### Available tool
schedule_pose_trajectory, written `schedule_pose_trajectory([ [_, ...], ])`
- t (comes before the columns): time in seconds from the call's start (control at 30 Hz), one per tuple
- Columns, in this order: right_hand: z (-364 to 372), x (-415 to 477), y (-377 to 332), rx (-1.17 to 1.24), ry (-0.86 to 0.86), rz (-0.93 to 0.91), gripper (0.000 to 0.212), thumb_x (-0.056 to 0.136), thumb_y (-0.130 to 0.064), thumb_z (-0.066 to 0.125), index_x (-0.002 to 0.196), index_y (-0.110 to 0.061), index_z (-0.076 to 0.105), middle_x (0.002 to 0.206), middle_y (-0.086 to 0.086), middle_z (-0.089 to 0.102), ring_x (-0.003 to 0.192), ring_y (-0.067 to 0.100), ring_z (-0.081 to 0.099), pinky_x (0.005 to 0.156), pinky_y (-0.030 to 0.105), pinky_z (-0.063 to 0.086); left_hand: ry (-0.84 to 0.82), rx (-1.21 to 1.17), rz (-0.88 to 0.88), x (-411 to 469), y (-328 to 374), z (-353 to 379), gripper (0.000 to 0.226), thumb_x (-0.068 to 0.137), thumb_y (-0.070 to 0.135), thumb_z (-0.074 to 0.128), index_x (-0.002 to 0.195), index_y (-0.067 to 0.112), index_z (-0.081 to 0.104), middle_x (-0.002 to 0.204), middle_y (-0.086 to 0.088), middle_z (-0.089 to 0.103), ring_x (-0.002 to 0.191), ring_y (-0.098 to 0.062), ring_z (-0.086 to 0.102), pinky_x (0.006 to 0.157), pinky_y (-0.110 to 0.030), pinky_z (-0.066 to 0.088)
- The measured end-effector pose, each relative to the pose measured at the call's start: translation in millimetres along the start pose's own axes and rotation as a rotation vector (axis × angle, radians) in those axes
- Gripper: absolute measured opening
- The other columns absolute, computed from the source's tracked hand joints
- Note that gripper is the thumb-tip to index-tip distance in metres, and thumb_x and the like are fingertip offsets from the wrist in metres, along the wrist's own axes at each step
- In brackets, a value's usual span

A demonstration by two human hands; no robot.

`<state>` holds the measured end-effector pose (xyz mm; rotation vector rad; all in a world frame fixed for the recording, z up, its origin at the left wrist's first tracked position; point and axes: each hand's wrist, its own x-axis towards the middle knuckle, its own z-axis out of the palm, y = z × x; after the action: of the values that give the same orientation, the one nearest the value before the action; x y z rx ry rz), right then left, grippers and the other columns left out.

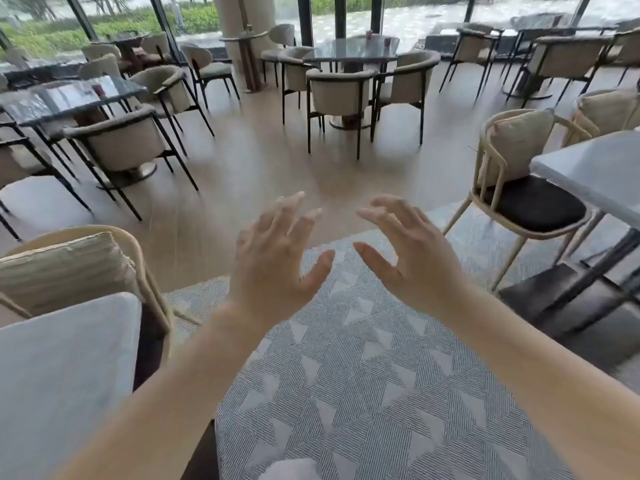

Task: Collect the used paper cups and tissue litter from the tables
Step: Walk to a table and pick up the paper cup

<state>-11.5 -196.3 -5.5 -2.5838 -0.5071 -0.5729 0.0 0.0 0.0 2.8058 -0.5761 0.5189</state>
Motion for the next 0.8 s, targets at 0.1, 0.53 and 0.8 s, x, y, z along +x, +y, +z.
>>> schedule_pose_trajectory([
  [0.1,12,2,2,0.016,0.003,0.038,0.042,0.09,-0.042,0.05,0.125,-0.017,0.052,0.131,0.004,0.048,0.115,0.023,0.05,0.087,0.042,0.047,-0.027,0.01,0.007,3,-1,6,0.06,0.086,0.057,0.028,0.134,0.025,0.044,0.147,0.0,0.036,0.136,-0.02,0.032,0.104,-0.048,0.035],
  [0.53,96,74,39,0.07,-0.132,0.074,0.04,0.091,-0.041,0.05,0.122,-0.016,0.056,0.123,0.001,0.055,0.109,0.022,0.053,0.087,0.044,0.046,-0.115,-0.085,-0.089,58,-76,83,0.06,0.084,0.058,0.028,0.131,0.025,0.047,0.141,0.001,0.043,0.133,-0.018,0.037,0.104,-0.049,0.035],
  [0.8,168,185,56,0.1,-0.216,0.067,0.04,0.089,-0.039,0.049,0.12,-0.015,0.058,0.12,0.001,0.056,0.105,0.022,0.055,0.086,0.038,0.047,-0.181,-0.105,-0.211,127,-169,123,0.066,0.083,0.061,0.02,0.134,0.026,0.044,0.142,0.004,0.042,0.133,-0.013,0.035,0.106,-0.039,0.032],
])
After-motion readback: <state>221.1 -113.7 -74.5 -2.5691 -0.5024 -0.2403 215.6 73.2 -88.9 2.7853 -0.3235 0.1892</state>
